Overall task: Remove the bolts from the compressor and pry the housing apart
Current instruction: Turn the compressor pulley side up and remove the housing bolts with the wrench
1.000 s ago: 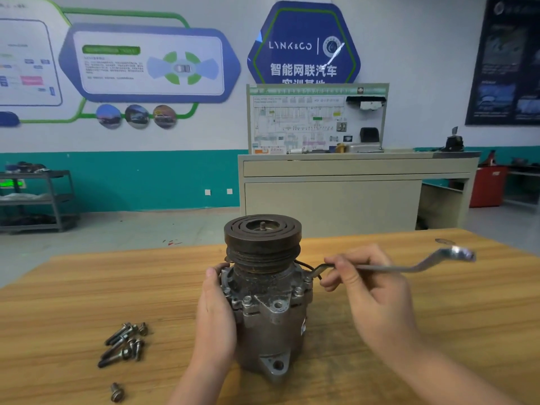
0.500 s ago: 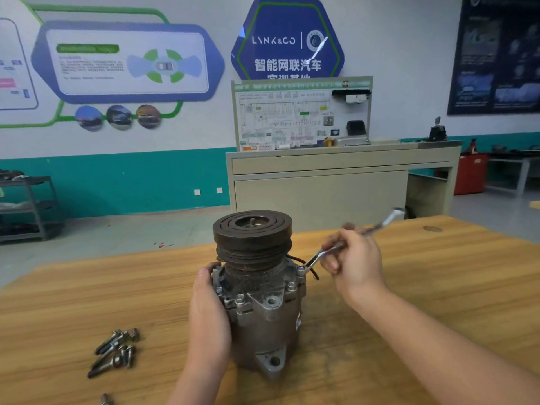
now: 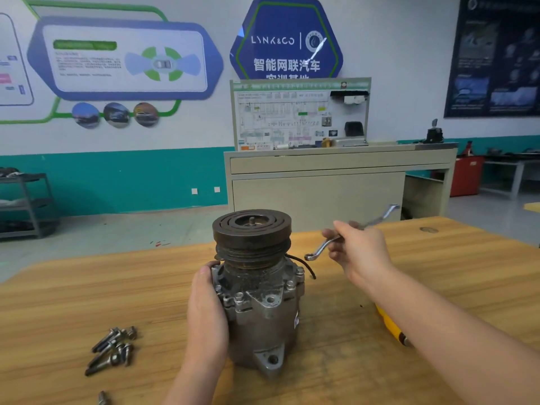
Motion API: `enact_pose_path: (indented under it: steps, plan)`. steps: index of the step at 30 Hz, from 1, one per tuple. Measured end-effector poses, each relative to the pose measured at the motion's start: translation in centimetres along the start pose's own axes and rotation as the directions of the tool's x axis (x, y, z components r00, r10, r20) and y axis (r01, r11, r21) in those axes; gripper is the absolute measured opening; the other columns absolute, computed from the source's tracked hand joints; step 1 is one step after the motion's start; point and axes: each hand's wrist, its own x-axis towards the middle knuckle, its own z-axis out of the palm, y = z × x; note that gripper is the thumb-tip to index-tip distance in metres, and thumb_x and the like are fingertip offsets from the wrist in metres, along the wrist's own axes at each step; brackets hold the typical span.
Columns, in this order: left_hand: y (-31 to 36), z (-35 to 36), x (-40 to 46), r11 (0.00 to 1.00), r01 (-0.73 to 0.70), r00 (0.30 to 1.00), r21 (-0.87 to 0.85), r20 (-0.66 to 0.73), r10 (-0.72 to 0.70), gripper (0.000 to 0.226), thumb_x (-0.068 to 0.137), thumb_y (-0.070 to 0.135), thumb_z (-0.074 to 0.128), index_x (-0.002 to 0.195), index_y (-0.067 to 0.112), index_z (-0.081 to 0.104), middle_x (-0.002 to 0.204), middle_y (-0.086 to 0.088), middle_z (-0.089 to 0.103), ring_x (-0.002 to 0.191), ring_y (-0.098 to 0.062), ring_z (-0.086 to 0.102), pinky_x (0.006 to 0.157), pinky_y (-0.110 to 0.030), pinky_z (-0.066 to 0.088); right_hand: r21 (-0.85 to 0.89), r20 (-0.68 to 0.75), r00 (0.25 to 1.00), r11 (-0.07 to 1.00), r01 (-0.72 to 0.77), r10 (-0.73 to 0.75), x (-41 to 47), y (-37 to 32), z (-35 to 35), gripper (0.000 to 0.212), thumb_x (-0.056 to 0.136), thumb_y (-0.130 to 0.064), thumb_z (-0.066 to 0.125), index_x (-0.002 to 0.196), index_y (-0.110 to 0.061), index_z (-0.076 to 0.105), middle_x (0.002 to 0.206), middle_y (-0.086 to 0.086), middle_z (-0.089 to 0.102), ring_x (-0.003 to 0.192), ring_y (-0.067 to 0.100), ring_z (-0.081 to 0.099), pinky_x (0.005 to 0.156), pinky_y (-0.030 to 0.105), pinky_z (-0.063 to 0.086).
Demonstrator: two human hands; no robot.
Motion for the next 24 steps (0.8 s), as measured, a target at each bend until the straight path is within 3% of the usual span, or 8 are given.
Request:
enact_pose_path:
  steps: [4,7,14,17,20,21,22,24]
  plan:
    - [0.2,0.0,-0.2,1.0,-0.001,1.0,-0.002,0.0,0.001,0.042,0.097,0.05,0.025,0.106,0.036,0.064,0.112,0.002,0.069,0.113,-0.019,0.059,0.106,-0.051,0.041,0.045,-0.054,0.983,0.983,0.18,-0.178,-3.0,0.0,-1.2,0.02,0.088,-0.012,0.068,0.082,-0.002,0.052,0.057,0.011,0.068,0.038,0.014,0.058,0.038,0.02,0.046]
    - [0.2,0.0,-0.3,1.0,-0.006,1.0,0.012,-0.004,0.006,0.041,0.101,0.047,0.024,0.106,0.037,0.064,0.113,0.004,0.068,0.113,-0.018,0.058,0.106,-0.05,0.04,0.067,-0.023,0.955,0.952,0.298,-0.297,-4.6,0.3,-1.2,0.029,0.086,-0.01,0.068,0.071,-0.007,0.043,0.061,0.016,0.069,0.04,0.02,0.061,0.04,0.023,0.048]
    - [0.3,0.0,-0.2,0.999,0.004,1.0,0.036,-0.015,-0.003,0.041,0.103,0.044,0.024,0.107,0.035,0.064,0.112,0.003,0.068,0.112,-0.018,0.059,0.105,-0.048,0.042,-0.146,0.166,0.802,0.79,0.595,-0.573,-5.9,1.7,-1.0,0.04,0.091,-0.015,0.064,0.055,-0.025,0.05,0.059,0.01,0.069,0.061,0.019,0.071,0.047,0.025,0.053]
    - [0.4,0.0,-0.2,0.999,-0.004,1.0,0.044,-0.015,0.005,0.041,0.103,0.043,0.024,0.107,0.034,0.063,0.112,0.003,0.068,0.113,-0.017,0.058,0.106,-0.05,0.041,-0.286,0.304,0.65,0.583,0.76,-0.697,-6.5,2.3,-0.7,0.033,0.091,-0.034,0.058,0.06,-0.031,0.048,0.056,0.001,0.065,0.061,0.01,0.069,0.048,0.031,0.055]
    - [0.5,0.1,-0.3,0.999,0.008,1.0,0.04,-0.013,-0.007,0.04,0.104,0.042,0.024,0.104,0.035,0.063,0.11,0.003,0.068,0.111,-0.016,0.059,0.104,-0.047,0.042,-0.293,0.474,0.328,0.205,0.934,-0.817,-6.6,3.0,-0.5,0.035,0.097,-0.026,0.052,0.067,-0.035,0.037,0.052,-0.004,0.05,0.049,0.009,0.058,0.042,0.016,0.043]
    - [0.6,0.1,-0.3,0.999,0.007,1.0,0.042,-0.011,-0.006,0.04,0.104,0.042,0.024,0.104,0.035,0.063,0.111,0.004,0.068,0.111,-0.015,0.058,0.104,-0.045,0.042,-0.285,0.468,0.287,0.164,0.944,-0.836,-6.7,3.3,-0.5,0.034,0.098,-0.025,0.05,0.067,-0.031,0.038,0.052,-0.006,0.047,0.047,0.009,0.055,0.042,0.012,0.037]
    - [0.6,0.1,-0.4,0.999,0.004,1.0,0.045,-0.012,-0.003,0.04,0.104,0.041,0.023,0.104,0.035,0.063,0.112,0.004,0.068,0.112,-0.015,0.058,0.104,-0.044,0.041,-0.271,0.42,0.319,0.219,0.938,-0.849,-6.7,3.4,-0.6,0.034,0.099,-0.029,0.048,0.066,-0.026,0.041,0.052,-0.005,0.047,0.047,0.008,0.054,0.043,0.012,0.035]
    - [0.6,0.0,-0.5,0.999,0.001,1.0,0.043,-0.022,0.0,0.039,0.105,0.04,0.024,0.103,0.036,0.063,0.113,0.005,0.067,0.114,-0.015,0.057,0.102,-0.04,0.04,-0.174,0.257,0.583,0.556,0.813,-0.771,-6.4,3.2,-0.5,0.042,0.099,-0.034,0.042,0.061,-0.023,0.055,0.054,-0.001,0.057,0.043,0.007,0.048,0.044,0.017,0.036]
